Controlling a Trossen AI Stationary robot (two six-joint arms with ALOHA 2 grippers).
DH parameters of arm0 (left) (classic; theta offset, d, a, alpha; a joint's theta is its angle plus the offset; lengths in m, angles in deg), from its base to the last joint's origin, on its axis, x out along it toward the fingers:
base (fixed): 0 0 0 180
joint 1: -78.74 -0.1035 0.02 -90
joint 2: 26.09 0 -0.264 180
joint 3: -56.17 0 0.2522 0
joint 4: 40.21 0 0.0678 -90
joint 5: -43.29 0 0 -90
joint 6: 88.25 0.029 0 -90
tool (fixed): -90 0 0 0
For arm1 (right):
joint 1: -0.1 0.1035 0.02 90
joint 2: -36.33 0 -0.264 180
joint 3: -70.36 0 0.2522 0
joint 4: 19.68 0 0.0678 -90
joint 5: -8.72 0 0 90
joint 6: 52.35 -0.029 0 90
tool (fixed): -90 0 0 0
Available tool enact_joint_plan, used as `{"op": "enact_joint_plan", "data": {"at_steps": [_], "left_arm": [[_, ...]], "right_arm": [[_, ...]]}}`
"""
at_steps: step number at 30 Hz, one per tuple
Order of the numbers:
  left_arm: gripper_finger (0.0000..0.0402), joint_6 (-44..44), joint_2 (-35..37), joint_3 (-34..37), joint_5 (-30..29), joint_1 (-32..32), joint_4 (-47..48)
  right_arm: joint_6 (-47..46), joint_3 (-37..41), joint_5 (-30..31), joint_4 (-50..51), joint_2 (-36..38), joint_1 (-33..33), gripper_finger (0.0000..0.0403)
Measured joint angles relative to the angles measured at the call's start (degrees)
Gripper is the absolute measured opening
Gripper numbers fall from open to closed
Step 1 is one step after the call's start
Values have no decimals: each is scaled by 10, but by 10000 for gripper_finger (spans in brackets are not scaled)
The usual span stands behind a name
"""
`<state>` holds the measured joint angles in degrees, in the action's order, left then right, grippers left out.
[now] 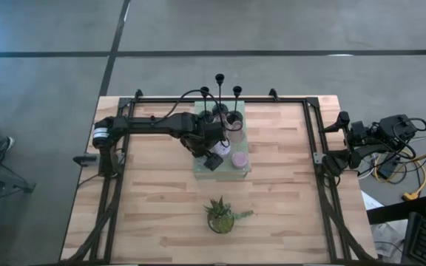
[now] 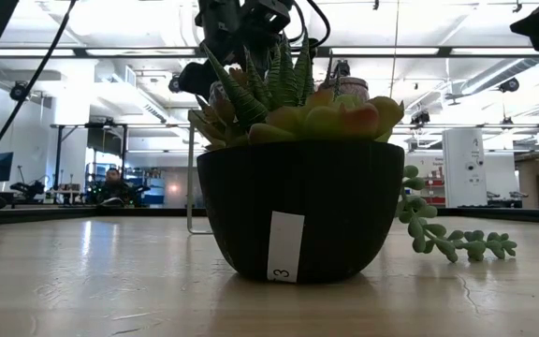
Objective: Pick & Place candle stick holders
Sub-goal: Put the green patterned scented candle on the shelf
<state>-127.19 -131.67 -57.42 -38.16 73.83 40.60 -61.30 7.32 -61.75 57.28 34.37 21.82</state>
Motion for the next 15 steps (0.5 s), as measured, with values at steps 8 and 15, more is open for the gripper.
{"op": "enact_joint_plan", "data": {"at_steps": [8,15], "left_arm": [[326,-1,0,0,2,0,1],[329,1,0,0,3,0,5]], "right_arm": [[0,0,0,0,0,0,366],[0,0,0,0,0,0,366]]}}
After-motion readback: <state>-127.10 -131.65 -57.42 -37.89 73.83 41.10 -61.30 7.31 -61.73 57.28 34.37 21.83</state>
